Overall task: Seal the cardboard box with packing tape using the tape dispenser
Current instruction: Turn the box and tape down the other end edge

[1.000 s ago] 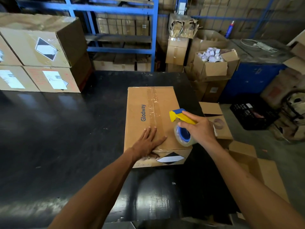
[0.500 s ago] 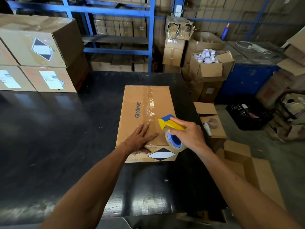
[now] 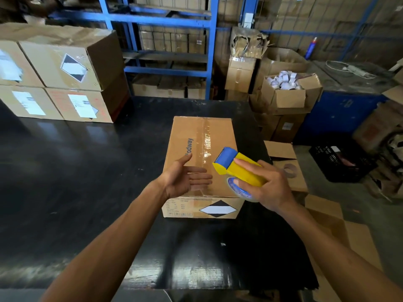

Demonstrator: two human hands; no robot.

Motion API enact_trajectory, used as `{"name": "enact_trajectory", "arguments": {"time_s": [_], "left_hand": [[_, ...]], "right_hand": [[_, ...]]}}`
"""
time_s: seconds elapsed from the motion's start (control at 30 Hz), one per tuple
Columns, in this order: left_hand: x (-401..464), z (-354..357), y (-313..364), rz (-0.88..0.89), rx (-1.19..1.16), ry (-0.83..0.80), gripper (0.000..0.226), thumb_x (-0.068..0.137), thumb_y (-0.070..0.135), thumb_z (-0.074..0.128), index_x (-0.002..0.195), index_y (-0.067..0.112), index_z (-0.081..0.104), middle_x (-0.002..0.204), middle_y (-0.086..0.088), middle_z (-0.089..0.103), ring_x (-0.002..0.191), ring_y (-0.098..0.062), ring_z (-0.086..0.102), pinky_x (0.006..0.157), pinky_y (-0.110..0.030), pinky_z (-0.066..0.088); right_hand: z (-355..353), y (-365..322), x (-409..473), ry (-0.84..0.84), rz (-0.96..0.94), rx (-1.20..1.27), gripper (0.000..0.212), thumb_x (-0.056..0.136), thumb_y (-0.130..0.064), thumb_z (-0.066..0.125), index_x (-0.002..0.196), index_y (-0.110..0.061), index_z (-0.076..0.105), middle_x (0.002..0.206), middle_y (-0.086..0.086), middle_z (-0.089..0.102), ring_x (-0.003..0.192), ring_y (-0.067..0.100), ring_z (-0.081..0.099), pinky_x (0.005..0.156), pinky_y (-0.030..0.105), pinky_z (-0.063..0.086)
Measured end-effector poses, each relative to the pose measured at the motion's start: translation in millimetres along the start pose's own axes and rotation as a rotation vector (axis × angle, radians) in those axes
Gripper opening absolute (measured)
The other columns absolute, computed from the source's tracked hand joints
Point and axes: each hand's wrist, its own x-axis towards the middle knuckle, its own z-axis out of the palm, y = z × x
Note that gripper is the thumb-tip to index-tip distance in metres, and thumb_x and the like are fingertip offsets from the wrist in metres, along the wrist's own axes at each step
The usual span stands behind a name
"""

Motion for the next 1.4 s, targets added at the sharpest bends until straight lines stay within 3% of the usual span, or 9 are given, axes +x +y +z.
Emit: {"name": "enact_trajectory", "arguments": {"time_s": [0.1, 0.23, 0.4, 0.5, 0.57, 0.7, 0.83, 1.03, 1.4], "left_hand": [[-9, 0, 7, 0.016, 0.004, -0.066, 0.075, 0.099, 0.056, 0.046, 0.131, -0.011, 0.055, 0.127, -0.032, 0.063, 0.117, -0.043, 0.063, 0.1, -0.051, 0.052], [-18, -3, 5, 0.004, 0.101, 0.013, 0.063, 0.091, 0.046, 0.066, 0.124, -0.007, 0.062, 0.122, -0.026, 0.068, 0.116, -0.038, 0.065, 0.1, -0.049, 0.053], [-19, -8, -1, 0.034, 0.055, 0.056, 0.015, 0.089, 0.015, 0.07, 0.101, 0.007, 0.069, 0.083, -0.011, 0.076, 0.08, -0.021, 0.074, 0.081, -0.037, 0.06], [-15, -8, 2, 0.049, 0.036, 0.099, 0.005, 0.093, 0.007, 0.066, 0.096, 0.005, 0.069, 0.073, -0.007, 0.075, 0.067, -0.015, 0.074, 0.066, -0.031, 0.063], [-10, -10, 2, 0.105, 0.069, 0.169, 0.005, 0.093, 0.003, 0.065, 0.091, 0.003, 0.071, 0.073, -0.006, 0.075, 0.062, -0.014, 0.073, 0.059, -0.029, 0.062], [2, -21, -3, 0.234, 0.168, 0.412, 0.009, 0.088, -0.004, 0.069, 0.094, -0.003, 0.075, 0.079, -0.012, 0.075, 0.065, -0.02, 0.071, 0.065, -0.035, 0.064], [-11, -58, -12, 0.317, 0.14, 0.611, 0.004, 0.087, -0.004, 0.072, 0.091, -0.003, 0.074, 0.066, -0.012, 0.071, 0.046, -0.013, 0.064, 0.046, -0.023, 0.056], [-16, -90, -73, 0.602, 0.463, 0.88, 0.005, 0.086, 0.008, 0.075, 0.085, 0.012, 0.078, 0.07, -0.002, 0.076, 0.063, -0.014, 0.073, 0.067, -0.031, 0.061], [5, -83, -106, 0.772, 0.294, 1.018, 0.008, 0.09, 0.011, 0.072, 0.087, 0.016, 0.077, 0.063, -0.002, 0.071, 0.059, -0.012, 0.065, 0.063, -0.025, 0.052]], "right_hand": [[11, 2, 0, -0.122, -0.115, -0.132, 0.056, 0.078, -0.055, 0.069, 0.132, -0.045, 0.056, 0.088, -0.009, 0.046, 0.071, 0.005, 0.045, 0.058, 0.009, 0.031], [28, 13, -4, -0.243, -0.14, -0.149, 0.057, 0.08, -0.06, 0.066, 0.134, -0.054, 0.049, 0.099, -0.015, 0.045, 0.079, 0.006, 0.049, 0.063, 0.011, 0.038], [39, 7, 5, -0.192, -0.198, -0.07, 0.058, 0.081, -0.057, 0.069, 0.135, -0.049, 0.052, 0.101, -0.001, 0.054, 0.08, 0.017, 0.056, 0.06, 0.034, 0.05], [42, 0, 11, -0.17, -0.186, -0.021, 0.057, 0.08, -0.056, 0.07, 0.133, -0.048, 0.054, 0.097, 0.003, 0.055, 0.079, 0.018, 0.057, 0.059, 0.035, 0.05], [46, -4, 15, -0.201, -0.166, -0.048, 0.056, 0.079, -0.058, 0.07, 0.132, -0.053, 0.053, 0.095, -0.001, 0.053, 0.078, 0.014, 0.055, 0.058, 0.03, 0.048], [56, -9, 22, -0.319, -0.137, -0.193, 0.058, 0.078, -0.062, 0.069, 0.132, -0.059, 0.047, 0.091, -0.009, 0.05, 0.075, 0.009, 0.051, 0.058, 0.017, 0.04], [48, -3, 25, -0.41, -0.12, -0.275, 0.059, 0.076, -0.069, 0.063, 0.132, -0.061, 0.045, 0.095, -0.012, 0.051, 0.079, 0.008, 0.051, 0.062, 0.017, 0.037], [57, 10, 17, -0.574, -0.189, -0.481, 0.059, 0.078, -0.078, 0.043, 0.134, -0.059, 0.043, 0.095, -0.006, 0.053, 0.075, 0.012, 0.051, 0.058, 0.027, 0.048], [71, -8, 19, -0.602, -0.206, -0.604, 0.051, 0.076, -0.067, 0.053, 0.126, -0.06, 0.052, 0.082, -0.01, 0.041, 0.062, 0.011, 0.042, 0.051, 0.02, 0.025]]}}
